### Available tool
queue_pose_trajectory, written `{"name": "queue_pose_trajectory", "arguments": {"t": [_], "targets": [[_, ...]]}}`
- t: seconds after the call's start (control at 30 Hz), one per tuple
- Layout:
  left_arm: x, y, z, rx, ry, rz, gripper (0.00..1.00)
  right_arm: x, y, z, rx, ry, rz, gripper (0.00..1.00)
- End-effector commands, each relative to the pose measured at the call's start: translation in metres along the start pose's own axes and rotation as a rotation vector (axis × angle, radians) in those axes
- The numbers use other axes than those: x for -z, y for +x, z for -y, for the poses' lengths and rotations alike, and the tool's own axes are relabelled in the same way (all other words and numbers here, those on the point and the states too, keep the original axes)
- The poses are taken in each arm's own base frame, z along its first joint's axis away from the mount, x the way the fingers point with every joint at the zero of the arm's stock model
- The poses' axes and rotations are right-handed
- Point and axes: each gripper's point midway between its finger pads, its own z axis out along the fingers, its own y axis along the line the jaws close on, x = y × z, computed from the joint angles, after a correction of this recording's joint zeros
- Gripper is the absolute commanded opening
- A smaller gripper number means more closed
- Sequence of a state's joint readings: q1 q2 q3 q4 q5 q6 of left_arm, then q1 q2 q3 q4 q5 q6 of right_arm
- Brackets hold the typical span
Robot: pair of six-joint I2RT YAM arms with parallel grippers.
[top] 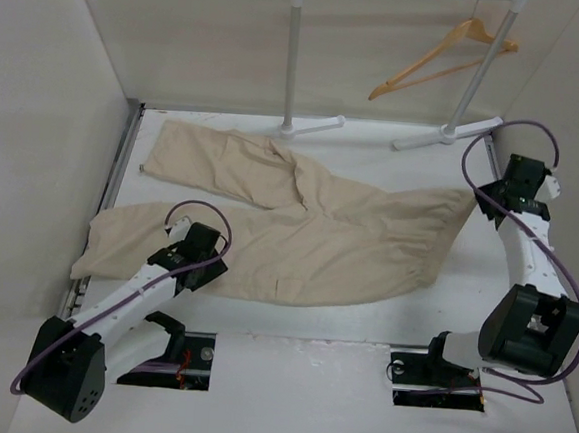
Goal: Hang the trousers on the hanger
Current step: Flatten out the trousers at the center of the board.
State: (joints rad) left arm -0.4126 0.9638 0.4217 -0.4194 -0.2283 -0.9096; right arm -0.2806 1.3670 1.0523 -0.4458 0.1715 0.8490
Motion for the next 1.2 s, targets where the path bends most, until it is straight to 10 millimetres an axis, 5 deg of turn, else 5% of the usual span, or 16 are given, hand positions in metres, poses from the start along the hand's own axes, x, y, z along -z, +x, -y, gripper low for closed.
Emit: {"name": "queue_pose_trajectory", "arguments": {"t": [0.0, 0.1, 0.23, 0.37, 0.47, 0.53, 0.63, 0.7, 0.8, 0.87, 1.0, 1.07, 1.17], "targets": [[0.009, 0.027, -0.021, 0.008, -0.057, -0.093, 0.47, 0.003, -0.052, -0.038, -0.025, -0.076, 0.120, 0.03], [0.016, 0.031, -0.013, 0.027, -0.029, -0.111, 0.55, -0.025, -0.048, -0.027, -0.039, -0.015, 0.074, 0.09], [0.032, 0.007, 0.012, 0.048, 0.036, -0.062, 0.66, -0.034, -0.040, -0.017, -0.029, 0.017, 0.056, 0.48], [0.054, -0.052, 0.051, 0.107, 0.115, 0.055, 0.67, -0.007, -0.018, -0.017, 0.018, 0.002, 0.025, 0.69], [0.062, -0.114, 0.078, 0.172, 0.168, 0.165, 0.66, 0.024, 0.025, -0.022, 0.105, -0.050, -0.016, 0.70], [0.062, -0.157, 0.094, 0.208, 0.195, 0.221, 0.62, 0.041, 0.062, -0.017, 0.161, -0.086, -0.070, 0.60], [0.043, -0.221, 0.101, 0.247, 0.168, 0.303, 0.46, 0.061, 0.136, 0.007, 0.280, -0.120, -0.225, 0.17], [0.022, -0.264, 0.101, 0.278, 0.131, 0.342, 0.34, 0.069, 0.170, 0.038, 0.327, -0.093, -0.306, 0.06], [-0.017, -0.319, 0.101, 0.314, 0.081, 0.359, 0.32, 0.073, 0.190, 0.074, 0.334, -0.060, -0.346, 0.11], [-0.043, -0.352, 0.106, 0.323, 0.064, 0.371, 0.34, 0.070, 0.186, 0.088, 0.312, -0.042, -0.338, 0.17], [-0.091, -0.407, 0.115, 0.308, 0.036, 0.407, 0.41, 0.071, 0.188, 0.089, 0.329, -0.038, -0.388, 0.24], [-0.115, -0.424, 0.107, 0.305, -0.022, 0.416, 0.46, 0.068, 0.187, 0.092, 0.324, -0.019, -0.386, 0.34], [-0.142, -0.445, 0.098, 0.303, -0.075, 0.432, 0.53, 0.067, 0.184, 0.085, 0.311, -0.023, -0.396, 0.35]]}}
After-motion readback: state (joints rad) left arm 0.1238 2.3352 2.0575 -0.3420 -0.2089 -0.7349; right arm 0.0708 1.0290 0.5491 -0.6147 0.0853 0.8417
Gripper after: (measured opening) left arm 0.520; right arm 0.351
